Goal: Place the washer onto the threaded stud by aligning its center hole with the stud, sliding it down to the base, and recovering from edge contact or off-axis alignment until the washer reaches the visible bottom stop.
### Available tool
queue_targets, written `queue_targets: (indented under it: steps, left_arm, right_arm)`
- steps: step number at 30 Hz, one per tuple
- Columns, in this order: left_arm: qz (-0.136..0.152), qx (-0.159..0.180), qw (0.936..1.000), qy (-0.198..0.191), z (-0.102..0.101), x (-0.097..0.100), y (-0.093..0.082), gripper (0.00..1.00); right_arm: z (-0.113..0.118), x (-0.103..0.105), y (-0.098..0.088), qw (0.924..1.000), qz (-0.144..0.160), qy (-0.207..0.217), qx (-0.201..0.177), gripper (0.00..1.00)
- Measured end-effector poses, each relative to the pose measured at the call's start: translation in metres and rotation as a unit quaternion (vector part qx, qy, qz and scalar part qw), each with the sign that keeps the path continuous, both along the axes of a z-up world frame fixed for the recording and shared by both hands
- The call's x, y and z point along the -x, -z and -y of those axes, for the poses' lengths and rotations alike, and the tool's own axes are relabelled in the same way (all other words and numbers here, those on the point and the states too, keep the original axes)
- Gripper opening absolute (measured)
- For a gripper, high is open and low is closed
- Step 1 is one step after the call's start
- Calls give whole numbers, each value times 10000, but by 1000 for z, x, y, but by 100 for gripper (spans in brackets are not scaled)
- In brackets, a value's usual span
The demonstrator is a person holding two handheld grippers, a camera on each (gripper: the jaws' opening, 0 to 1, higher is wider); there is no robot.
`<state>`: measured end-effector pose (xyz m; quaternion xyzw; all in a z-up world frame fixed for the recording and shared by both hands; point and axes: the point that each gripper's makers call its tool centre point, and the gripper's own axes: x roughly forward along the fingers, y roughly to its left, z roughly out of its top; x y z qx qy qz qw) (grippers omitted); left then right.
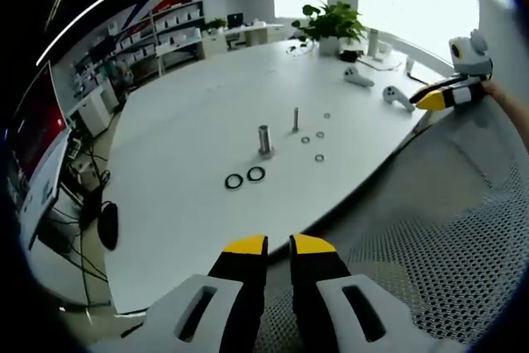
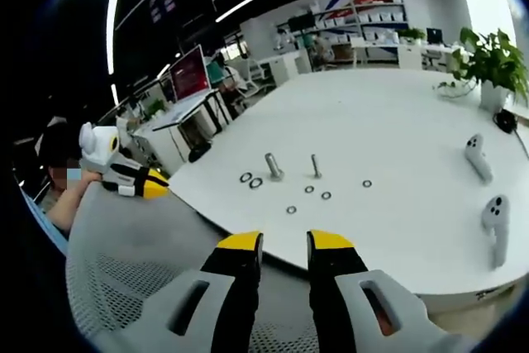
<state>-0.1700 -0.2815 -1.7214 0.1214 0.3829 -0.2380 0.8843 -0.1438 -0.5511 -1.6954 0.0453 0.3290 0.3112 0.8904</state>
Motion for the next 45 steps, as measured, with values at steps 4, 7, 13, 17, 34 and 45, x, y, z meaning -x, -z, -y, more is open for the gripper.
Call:
queue_targets:
  steps: [4,7,13,17,34,45]
  left_arm:
    - [12,-12,10000,-15,0,0,0,8]
    - [29,-25,10000,-6,-1,-1,0,8]
    - [17,-24,10000,-21,-1,-1,0,8]
    - [61,-15,10000,-45,-2,-1,-1,8]
    - [18,-11,10000,-15,-1,0,-1,8]
    - [11,-18,10000,-12,-2,0,0,8]
  right_arm:
    - [2,-2,0,10000,23,92,1,24]
    - [2,-2,-1,9999,37,125,-17,24]
    - [3,-2,-1,9998,35,191,15,24]
    - [1,1,3,9998,-25,-26,212,24]
    - [-4,4,5,9996,-87,-226,124,26]
    - [-1,3,6,9997,-113,-125,170,28]
